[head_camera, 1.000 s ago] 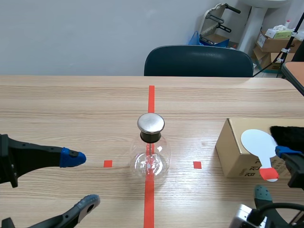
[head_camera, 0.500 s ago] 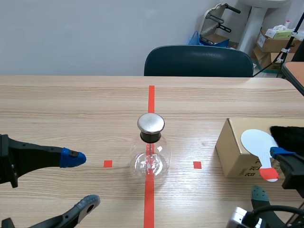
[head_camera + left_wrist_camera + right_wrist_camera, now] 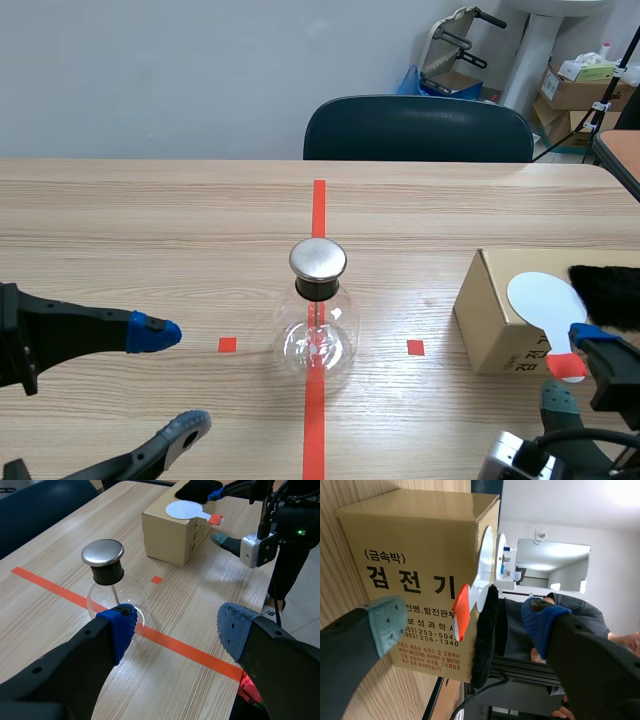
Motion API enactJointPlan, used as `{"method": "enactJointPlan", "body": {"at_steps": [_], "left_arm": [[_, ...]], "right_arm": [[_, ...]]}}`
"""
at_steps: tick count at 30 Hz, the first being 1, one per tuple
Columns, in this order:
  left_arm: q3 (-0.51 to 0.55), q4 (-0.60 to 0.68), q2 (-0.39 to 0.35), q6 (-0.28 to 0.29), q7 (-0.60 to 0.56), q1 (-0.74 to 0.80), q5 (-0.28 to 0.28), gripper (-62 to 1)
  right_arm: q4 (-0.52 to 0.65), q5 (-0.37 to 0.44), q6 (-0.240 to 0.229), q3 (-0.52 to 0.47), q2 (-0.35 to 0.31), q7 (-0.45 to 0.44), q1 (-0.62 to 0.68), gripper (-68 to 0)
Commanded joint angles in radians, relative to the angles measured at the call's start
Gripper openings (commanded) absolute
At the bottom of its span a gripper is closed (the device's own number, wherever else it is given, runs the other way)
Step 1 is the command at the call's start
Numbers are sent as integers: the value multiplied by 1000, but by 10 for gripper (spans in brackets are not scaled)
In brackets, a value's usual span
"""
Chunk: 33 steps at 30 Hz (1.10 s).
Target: Do the electroscope experiment
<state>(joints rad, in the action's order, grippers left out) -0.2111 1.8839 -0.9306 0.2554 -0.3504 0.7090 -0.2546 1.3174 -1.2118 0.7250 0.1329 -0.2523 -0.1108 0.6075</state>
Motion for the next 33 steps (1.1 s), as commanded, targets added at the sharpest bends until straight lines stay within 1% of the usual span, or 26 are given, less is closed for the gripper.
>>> {"method": "enactJointPlan", "body": {"at_steps": [1, 6, 10, 12, 33], "left_arm": [[-4, 8, 13, 2, -20, 3, -10, -236], [-4, 8, 13, 2, -19, 3, -10, -236], [-4, 8, 13, 2, -19, 3, -10, -236], [-4, 8, 13, 2, -19, 3, -10, -236], [-4, 8, 13, 2, -19, 3, -10, -236]], "right_arm": [[9, 7, 58, -8, -5, 0, -9, -301], [9, 7, 58, -8, -5, 0, -9, -468], [9, 7, 58, -8, -5, -7, -9, -584], [9, 7, 58, -8, -5, -8, -9, -668], [9, 7, 58, -8, -5, 9, -10, -669]]}}
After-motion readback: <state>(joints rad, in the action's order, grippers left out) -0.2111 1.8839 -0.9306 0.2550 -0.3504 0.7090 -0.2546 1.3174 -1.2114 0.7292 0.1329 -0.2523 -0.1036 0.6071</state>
